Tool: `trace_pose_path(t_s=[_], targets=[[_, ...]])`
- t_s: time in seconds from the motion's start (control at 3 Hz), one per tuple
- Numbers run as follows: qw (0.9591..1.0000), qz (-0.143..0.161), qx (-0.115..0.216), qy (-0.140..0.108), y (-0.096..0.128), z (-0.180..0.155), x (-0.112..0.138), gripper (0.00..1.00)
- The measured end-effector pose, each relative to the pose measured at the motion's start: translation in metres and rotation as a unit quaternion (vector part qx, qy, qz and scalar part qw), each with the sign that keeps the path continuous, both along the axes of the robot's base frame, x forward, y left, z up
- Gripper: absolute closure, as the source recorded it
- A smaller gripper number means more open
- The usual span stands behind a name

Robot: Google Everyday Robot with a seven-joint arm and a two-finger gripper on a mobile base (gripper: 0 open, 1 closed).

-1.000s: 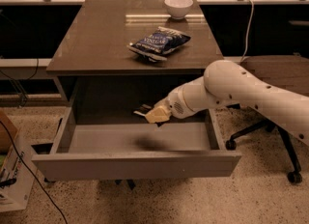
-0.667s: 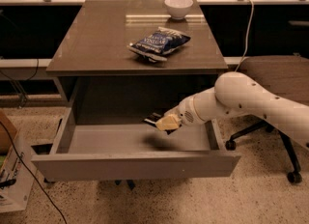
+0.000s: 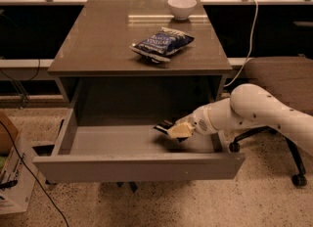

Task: Place rxbar chocolate into top drawer

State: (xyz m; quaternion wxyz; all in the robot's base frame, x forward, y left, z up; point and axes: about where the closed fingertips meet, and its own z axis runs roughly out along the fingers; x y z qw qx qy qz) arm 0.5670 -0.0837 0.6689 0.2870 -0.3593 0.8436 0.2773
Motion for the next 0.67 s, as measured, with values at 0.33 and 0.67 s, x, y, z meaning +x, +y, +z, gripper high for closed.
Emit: trace_pose_path(t_s=[0.33, 0.67], targets=[[1.0, 0.002, 0.0, 0.001, 0.0021, -0.0008, -0.0003, 0.15], [1.0, 0.003, 0.001, 0.002, 0.0035, -0.0016, -0.0008, 0.0]])
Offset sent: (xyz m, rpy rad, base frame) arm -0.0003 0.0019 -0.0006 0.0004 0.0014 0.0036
